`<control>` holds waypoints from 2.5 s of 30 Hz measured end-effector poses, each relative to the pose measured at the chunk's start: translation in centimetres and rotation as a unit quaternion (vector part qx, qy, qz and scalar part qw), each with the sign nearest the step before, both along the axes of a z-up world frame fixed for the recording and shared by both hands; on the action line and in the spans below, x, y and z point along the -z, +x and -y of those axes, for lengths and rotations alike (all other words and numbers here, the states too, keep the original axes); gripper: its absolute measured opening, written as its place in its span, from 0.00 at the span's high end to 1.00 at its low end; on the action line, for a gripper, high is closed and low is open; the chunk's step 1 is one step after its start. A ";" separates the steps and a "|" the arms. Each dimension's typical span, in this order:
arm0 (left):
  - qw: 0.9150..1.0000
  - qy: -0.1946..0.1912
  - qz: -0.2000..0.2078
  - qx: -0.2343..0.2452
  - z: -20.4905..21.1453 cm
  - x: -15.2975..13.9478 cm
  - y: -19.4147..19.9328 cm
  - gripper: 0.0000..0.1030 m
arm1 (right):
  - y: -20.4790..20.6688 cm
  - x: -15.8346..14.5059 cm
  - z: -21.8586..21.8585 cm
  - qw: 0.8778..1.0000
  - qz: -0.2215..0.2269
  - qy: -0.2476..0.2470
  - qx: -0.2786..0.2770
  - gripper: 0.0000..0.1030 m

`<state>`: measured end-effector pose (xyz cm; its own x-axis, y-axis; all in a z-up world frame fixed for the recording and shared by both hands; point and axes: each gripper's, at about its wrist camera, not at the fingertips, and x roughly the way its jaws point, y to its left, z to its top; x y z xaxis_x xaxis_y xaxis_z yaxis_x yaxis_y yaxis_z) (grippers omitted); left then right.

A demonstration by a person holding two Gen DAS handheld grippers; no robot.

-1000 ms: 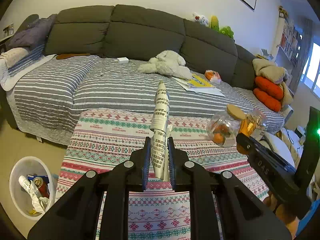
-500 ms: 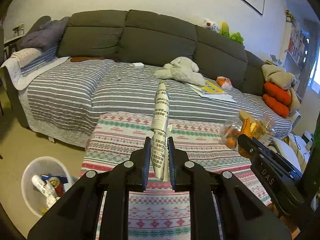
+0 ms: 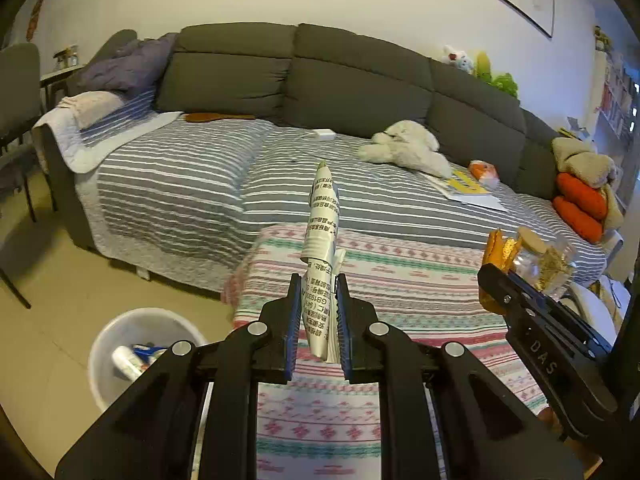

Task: Collect trash

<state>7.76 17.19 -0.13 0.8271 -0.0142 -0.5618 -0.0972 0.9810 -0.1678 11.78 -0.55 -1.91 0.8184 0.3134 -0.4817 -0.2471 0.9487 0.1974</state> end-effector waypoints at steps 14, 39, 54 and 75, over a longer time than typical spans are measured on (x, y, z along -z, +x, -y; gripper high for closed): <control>0.994 -0.019 -0.068 -0.077 -10.5 3.3 -2.0 0.85 | -1.7 0.8 -7.9 0.997 -0.009 0.002 -0.082 0.82; 0.976 -0.079 -0.030 -0.200 -22.1 1.3 -8.1 0.26 | -2.8 5.6 -22.0 0.977 -0.058 -0.040 -0.200 0.81; 0.965 -0.042 0.010 -0.259 -22.8 -0.9 -9.8 0.08 | -2.1 4.3 -23.4 0.983 -0.046 -0.055 -0.172 0.26; 0.968 0.087 0.054 -0.227 -5.2 -5.2 -6.3 0.07 | -3.7 -3.0 -1.7 0.994 0.030 -0.067 0.082 0.06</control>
